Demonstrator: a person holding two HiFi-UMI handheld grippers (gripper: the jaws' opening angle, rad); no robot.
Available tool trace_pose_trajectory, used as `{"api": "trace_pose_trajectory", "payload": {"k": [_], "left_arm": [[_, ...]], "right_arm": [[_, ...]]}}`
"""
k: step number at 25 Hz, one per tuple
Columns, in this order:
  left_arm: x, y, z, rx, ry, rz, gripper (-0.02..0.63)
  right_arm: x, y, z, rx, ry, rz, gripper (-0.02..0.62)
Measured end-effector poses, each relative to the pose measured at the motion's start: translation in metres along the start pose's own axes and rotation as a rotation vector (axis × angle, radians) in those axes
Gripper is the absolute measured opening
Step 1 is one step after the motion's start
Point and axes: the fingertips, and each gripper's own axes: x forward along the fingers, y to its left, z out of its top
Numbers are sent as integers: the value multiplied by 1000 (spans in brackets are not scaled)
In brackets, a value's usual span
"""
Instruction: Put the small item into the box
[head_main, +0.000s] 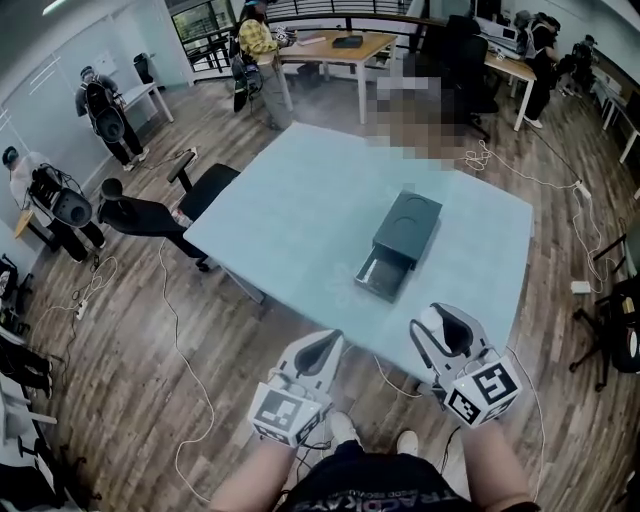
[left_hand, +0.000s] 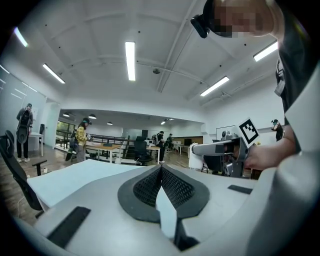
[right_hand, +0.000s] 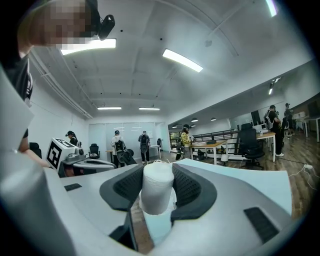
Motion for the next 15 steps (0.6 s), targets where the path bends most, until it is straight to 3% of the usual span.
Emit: {"api": "trace_pose_trajectory", "payload": {"k": [15], "left_arm": [[3,41,1,-7,-7,-113,34]], "right_arm": [[44,22,7,-5,4,-86,193]]}}
